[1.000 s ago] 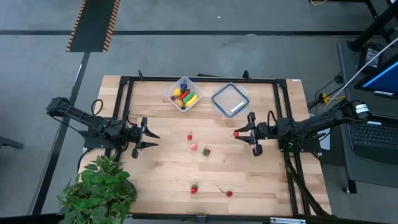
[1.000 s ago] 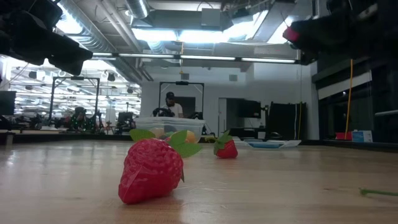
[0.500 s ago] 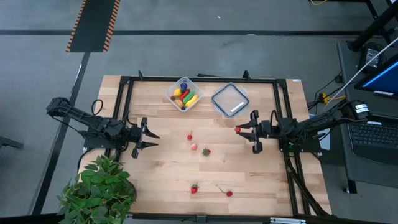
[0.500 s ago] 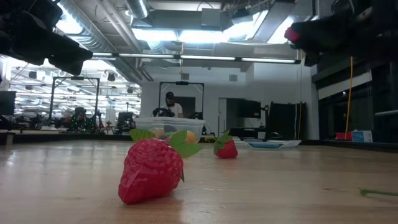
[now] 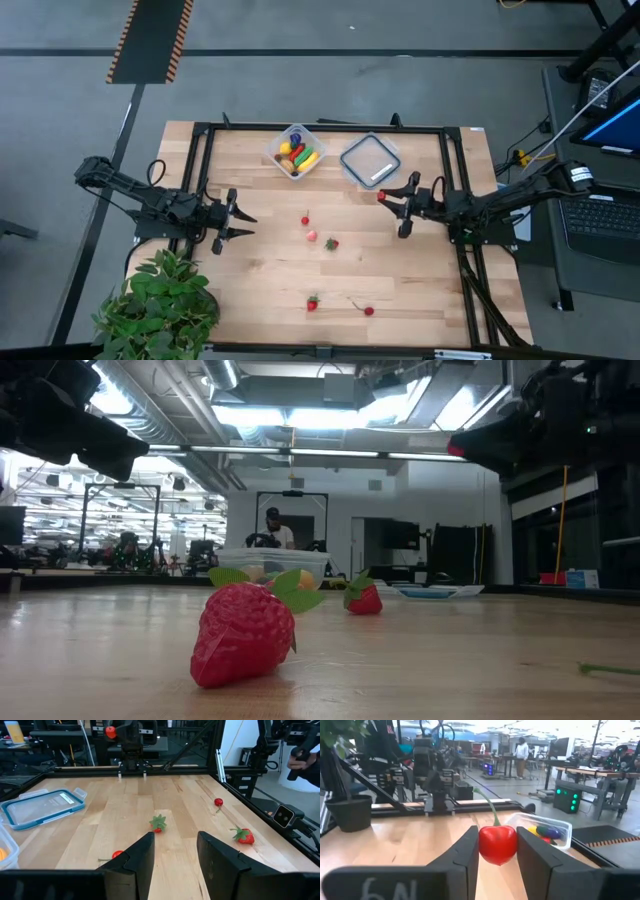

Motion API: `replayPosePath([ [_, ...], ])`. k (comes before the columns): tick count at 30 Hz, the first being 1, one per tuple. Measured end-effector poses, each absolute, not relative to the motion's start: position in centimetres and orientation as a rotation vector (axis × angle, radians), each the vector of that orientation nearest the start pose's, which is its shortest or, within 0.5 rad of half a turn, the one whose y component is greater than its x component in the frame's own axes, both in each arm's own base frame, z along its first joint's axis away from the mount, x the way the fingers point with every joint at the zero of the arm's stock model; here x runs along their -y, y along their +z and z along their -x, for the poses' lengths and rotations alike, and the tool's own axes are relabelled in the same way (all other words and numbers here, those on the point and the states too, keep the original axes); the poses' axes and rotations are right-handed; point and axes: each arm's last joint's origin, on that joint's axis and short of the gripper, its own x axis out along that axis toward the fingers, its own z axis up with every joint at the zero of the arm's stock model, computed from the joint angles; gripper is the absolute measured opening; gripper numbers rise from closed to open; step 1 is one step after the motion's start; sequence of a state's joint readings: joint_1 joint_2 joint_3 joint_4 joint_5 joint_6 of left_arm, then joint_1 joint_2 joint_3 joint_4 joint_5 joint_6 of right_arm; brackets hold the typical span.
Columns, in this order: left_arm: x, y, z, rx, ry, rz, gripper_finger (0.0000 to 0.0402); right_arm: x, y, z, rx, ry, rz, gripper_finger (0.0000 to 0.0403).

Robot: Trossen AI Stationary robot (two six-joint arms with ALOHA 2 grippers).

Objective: Pick and placing Produce into tupperware
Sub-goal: Put the top right cherry into the transparent container

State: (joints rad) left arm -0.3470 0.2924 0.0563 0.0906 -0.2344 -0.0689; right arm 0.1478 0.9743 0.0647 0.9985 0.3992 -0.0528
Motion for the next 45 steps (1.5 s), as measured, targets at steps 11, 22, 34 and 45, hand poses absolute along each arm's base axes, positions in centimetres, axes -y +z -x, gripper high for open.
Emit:
replayPosePath([
  [11,3.3,16.7,-11.0,-0.143,-0.108,0.027,0.0140,-1.4,16.6,-17.3,0.010,-0.253,0.027,0.0109],
  [22,3.3,16.7,-11.0,-0.143,-0.108,0.027,0.0140,0.4,17.3,-21.5,-0.170,-0.233,0.059,0.0109],
  [34,3.3,16.7,-11.0,-0.144,-0.107,0.027,0.0140,6.1,18.2,-29.1,-0.335,-0.081,0.052,0.0109],
  [45,3.3,16.7,-11.0,-0.144,-0.107,0.027,0.0140,11.8,21.0,-37.3,-0.608,0.064,0.065,0.0109],
])
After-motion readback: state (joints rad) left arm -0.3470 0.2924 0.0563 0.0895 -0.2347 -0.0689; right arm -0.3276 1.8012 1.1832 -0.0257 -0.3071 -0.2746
